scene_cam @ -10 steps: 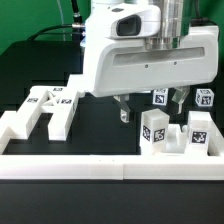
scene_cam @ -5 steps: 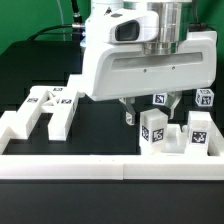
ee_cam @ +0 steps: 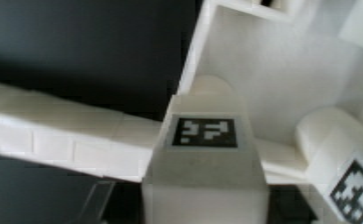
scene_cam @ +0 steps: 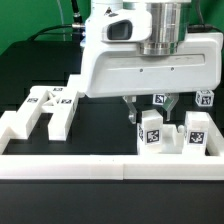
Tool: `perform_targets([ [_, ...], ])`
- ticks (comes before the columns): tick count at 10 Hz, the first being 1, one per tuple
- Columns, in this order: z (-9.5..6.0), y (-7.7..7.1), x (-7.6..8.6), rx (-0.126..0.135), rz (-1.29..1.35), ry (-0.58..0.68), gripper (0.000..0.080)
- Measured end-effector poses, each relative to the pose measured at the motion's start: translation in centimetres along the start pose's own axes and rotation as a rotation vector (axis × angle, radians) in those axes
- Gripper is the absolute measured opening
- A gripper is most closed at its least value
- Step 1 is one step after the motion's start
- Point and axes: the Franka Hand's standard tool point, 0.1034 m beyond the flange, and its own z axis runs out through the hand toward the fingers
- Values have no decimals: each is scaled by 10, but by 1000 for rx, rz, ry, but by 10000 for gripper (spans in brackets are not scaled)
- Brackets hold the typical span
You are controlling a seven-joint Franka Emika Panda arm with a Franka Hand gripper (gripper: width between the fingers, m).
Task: Assemble chair
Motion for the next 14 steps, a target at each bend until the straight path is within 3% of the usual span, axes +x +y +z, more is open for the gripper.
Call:
perform_targets([
  [7,0,-1,0,2,510,0,294],
  [14,0,-13,-1,15,1143,-15,294],
])
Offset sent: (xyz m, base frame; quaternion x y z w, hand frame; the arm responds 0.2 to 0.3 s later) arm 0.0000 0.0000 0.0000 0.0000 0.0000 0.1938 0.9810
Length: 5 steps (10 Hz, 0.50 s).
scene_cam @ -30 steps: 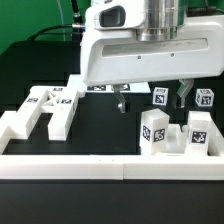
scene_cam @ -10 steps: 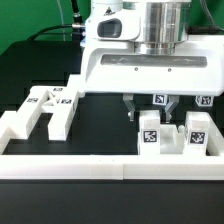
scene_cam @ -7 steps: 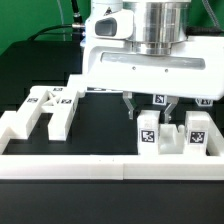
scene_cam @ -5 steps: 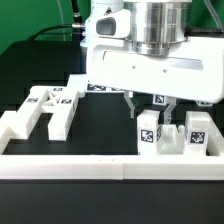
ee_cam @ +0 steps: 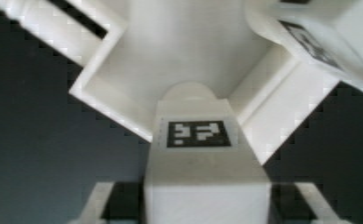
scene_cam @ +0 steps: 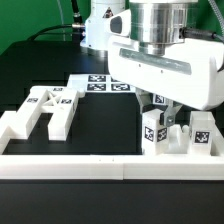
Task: Assemble chair
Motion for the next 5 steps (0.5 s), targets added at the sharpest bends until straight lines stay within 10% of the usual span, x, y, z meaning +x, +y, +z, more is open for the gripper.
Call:
perform_targets([
  [5,0,1,0,-9,-112,-2,605],
])
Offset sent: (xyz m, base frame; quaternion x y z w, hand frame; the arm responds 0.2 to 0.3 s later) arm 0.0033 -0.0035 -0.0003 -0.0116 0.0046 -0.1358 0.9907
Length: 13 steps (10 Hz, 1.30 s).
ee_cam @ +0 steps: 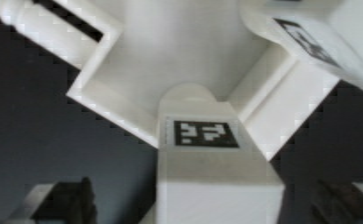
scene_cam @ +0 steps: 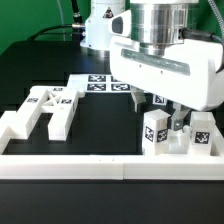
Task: Assemble chair
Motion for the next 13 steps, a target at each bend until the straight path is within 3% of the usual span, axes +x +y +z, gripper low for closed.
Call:
perform_targets([
  [2,-1,-1,1,0,-232,3,647],
  [13,-1,0,2,-11,-1063,11,649],
])
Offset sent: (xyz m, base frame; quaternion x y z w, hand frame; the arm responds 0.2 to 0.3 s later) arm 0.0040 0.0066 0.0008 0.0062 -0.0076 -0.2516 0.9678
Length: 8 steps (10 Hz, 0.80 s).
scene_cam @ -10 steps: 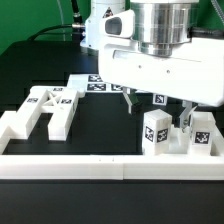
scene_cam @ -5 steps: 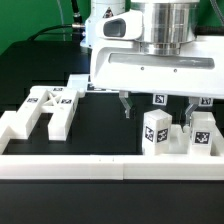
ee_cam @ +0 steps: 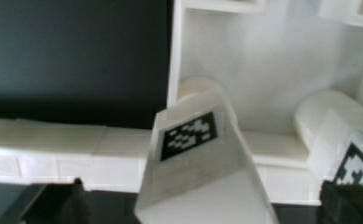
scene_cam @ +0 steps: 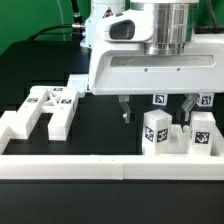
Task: Assemble chair
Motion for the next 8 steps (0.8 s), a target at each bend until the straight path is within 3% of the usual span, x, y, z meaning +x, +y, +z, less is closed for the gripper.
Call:
perform_targets([
  [4,0,5,0,-11,-220,-4,649],
  [6,0,5,0,-11,-214,-4,400],
  [7,0,5,0,-11,-198,-3,400],
  [8,0,5,0,-11,-176,-3,288],
])
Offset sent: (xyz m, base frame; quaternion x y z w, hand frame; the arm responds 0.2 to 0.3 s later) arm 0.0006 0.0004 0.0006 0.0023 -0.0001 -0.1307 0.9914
